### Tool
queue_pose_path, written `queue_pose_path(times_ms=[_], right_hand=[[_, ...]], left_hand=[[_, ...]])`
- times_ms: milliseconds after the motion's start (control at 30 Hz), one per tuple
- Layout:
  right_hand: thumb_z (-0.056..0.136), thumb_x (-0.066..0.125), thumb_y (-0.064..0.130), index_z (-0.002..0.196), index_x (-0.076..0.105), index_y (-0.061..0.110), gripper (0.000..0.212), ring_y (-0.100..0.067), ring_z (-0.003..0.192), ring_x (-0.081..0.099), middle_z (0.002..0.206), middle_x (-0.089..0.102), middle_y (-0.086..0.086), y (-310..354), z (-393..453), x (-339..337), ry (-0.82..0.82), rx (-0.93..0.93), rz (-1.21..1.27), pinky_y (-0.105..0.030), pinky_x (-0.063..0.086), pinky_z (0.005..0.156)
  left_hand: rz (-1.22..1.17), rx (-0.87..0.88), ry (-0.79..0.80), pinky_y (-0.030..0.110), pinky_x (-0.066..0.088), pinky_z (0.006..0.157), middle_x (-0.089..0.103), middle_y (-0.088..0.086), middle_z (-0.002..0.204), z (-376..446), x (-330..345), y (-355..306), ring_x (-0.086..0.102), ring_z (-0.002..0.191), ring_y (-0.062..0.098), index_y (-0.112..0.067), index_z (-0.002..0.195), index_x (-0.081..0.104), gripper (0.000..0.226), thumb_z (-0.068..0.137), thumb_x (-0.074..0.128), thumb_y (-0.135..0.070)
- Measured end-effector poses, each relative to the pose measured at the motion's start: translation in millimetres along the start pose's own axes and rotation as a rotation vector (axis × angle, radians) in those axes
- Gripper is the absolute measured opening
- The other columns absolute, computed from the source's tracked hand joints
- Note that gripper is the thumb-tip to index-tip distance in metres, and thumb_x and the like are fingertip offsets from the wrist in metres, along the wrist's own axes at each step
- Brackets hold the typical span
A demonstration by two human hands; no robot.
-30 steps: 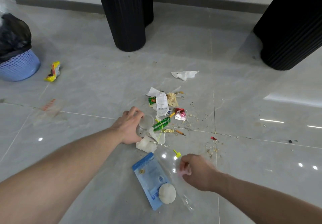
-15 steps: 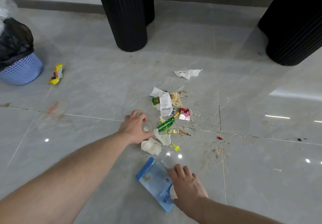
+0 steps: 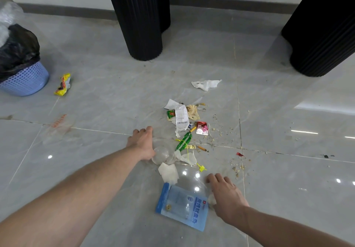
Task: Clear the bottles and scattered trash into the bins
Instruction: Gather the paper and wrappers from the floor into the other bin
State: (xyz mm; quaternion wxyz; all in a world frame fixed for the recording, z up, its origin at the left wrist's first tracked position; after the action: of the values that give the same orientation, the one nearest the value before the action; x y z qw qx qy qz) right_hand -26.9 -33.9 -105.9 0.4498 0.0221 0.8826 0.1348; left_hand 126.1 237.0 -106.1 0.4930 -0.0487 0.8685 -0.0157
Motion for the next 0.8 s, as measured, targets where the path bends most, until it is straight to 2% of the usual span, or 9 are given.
queue_pose_path(times_ms=[100,167,233,300,367,467,600,800], right_hand=[[0.078,0.069,0.007,0.125,0.041,0.030,0.060,-0.016,0.110,0.045,0.118,0.052,0.011,4,0,-6,0.016,-0.014,0.038,-0.023,0.038,0.086],[0.079,0.063,0.004,0.122,0.043,0.032,0.055,-0.013,0.101,0.045,0.106,0.052,0.015,7,1,-10,0.018,-0.020,0.091,-0.022,0.036,0.080],[0.079,0.057,0.003,0.117,0.046,0.037,0.051,-0.011,0.091,0.051,0.096,0.055,0.018,10,1,-9,0.052,-0.007,0.179,-0.023,0.043,0.075],[0.078,0.054,0.006,0.111,0.051,0.039,0.047,-0.009,0.083,0.059,0.090,0.061,0.014,14,1,-9,0.099,-0.007,0.263,-0.028,0.053,0.074],[0.077,0.056,0.006,0.109,0.054,0.037,0.045,-0.008,0.080,0.061,0.088,0.063,0.012,19,2,-9,0.129,-0.035,0.290,-0.029,0.055,0.074],[0.075,0.068,0.013,0.111,0.053,0.038,0.047,-0.011,0.089,0.060,0.099,0.059,0.015,28,2,-6,0.163,-0.082,0.288,-0.025,0.051,0.076],[0.072,0.081,0.028,0.135,0.042,0.034,0.074,-0.016,0.116,0.043,0.128,0.040,0.012,40,-2,7,0.141,-0.144,0.075,-0.033,0.046,0.097],[0.075,0.082,0.029,0.140,0.037,0.023,0.078,-0.024,0.118,0.042,0.133,0.036,-0.001,52,-10,27,0.109,-0.173,-0.193,-0.037,0.042,0.099]], left_hand=[[-0.004,-0.020,0.025,0.039,0.047,0.096,0.053,0.002,0.126,2,1,5,0.045,0.120,0.027,-0.025,0.124,0.052,0.049,0.081,0.074,-0.035],[-0.006,-0.028,0.024,0.038,0.048,0.094,0.052,0.002,0.121,2,3,8,0.048,0.115,0.026,-0.028,0.111,0.057,0.033,0.082,0.072,-0.034],[-0.005,-0.034,0.021,0.038,0.049,0.093,0.050,0.001,0.117,0,7,10,0.049,0.111,0.025,-0.029,0.103,0.057,0.025,0.083,0.071,-0.030],[-0.002,-0.034,0.021,0.038,0.049,0.093,0.050,0.001,0.117,-1,11,12,0.050,0.110,0.025,-0.029,0.101,0.057,0.021,0.084,0.069,-0.027],[-0.017,-0.033,0.020,0.038,0.049,0.093,0.050,0.001,0.116,-1,13,14,0.051,0.110,0.026,-0.028,0.100,0.057,0.019,0.085,0.067,-0.026],[-0.074,-0.051,0.028,0.038,0.050,0.092,0.053,0.000,0.114,0,16,17,0.054,0.108,0.026,-0.028,0.100,0.055,0.020,0.083,0.066,-0.027],[-0.106,-0.083,0.041,0.038,0.051,0.091,0.057,0.001,0.114,0,22,15,0.057,0.108,0.027,-0.026,0.105,0.054,0.025,0.084,0.068,-0.032],[-0.138,-0.132,0.028,0.039,0.054,0.092,0.062,0.003,0.117,2,23,13,0.061,0.109,0.028,-0.022,0.105,0.064,0.026,0.080,0.068,-0.025]])
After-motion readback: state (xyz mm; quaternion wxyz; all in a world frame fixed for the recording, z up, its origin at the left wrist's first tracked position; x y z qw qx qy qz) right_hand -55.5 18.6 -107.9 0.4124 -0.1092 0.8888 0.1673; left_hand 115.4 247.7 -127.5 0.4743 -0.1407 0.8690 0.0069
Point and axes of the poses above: each hand's wrist, its own z-axis towards the middle knuckle, its own x-axis out of the palm, y = z × x, the point moved 6 cm from there along z, towards the middle knuckle
